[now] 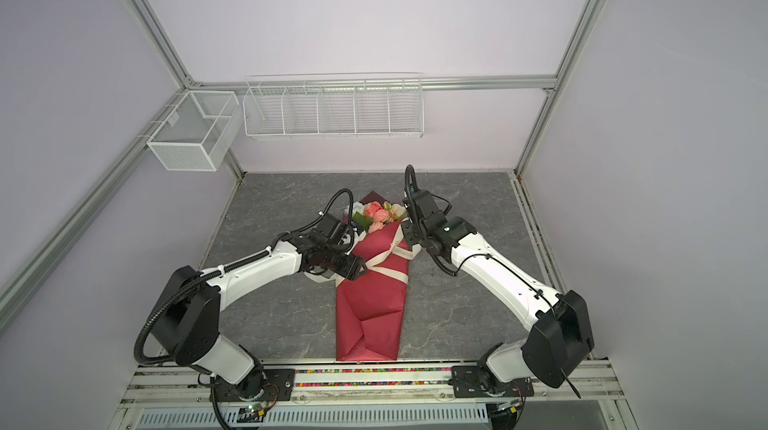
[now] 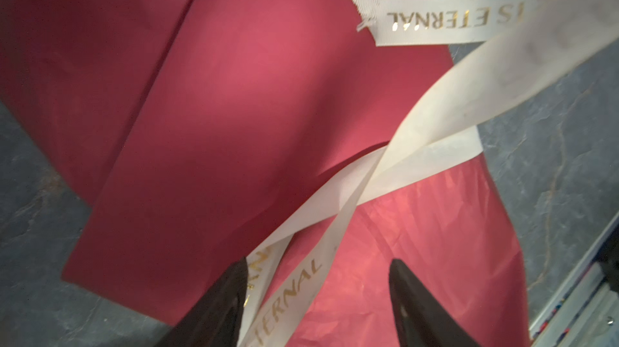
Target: Tie the bouquet of fake flowers
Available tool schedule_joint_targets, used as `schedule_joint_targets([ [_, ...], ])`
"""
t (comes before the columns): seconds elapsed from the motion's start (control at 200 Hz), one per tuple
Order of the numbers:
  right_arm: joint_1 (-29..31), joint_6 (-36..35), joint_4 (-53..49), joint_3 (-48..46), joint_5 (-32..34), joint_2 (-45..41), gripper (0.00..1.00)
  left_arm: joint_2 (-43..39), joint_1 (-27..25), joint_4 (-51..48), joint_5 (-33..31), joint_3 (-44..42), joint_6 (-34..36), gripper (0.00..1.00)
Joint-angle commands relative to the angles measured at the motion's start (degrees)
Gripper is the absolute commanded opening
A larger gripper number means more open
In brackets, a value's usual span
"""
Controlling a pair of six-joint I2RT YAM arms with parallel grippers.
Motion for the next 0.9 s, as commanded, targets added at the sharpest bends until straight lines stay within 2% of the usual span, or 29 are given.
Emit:
schedule_joint_targets([
  [0.0,0.07,-0.02,-0.6,1.14,-1.76,-0.92,0.07,2.05,0.09,-3.89,-4.71,3.73,5.53,0.69],
  [0.235,-0.15,0.2,0.61,1.05,-3.01,-0.17,0.08,7.54,-0.04,-8.08,-3.7,7.4,7.43,0.69],
  [0.535,-0.61,1.24,1.76,1.5,-5.85,1.21,0.08,10.56,0.0,-9.4,-2.93,8.64,7.13,0.58],
  [0.84,-0.96,3.23,2.26,1.2,-7.9,2.1,0.08,10.52,-0.04,-9.98,-3.76,9.0,5.82,0.33],
  [0.895,-1.09,3.81,2.17,1.3,-8.76,2.43,0.08,9.88,0.0,-9.85,-3.76,8.81,5.29,0.26],
])
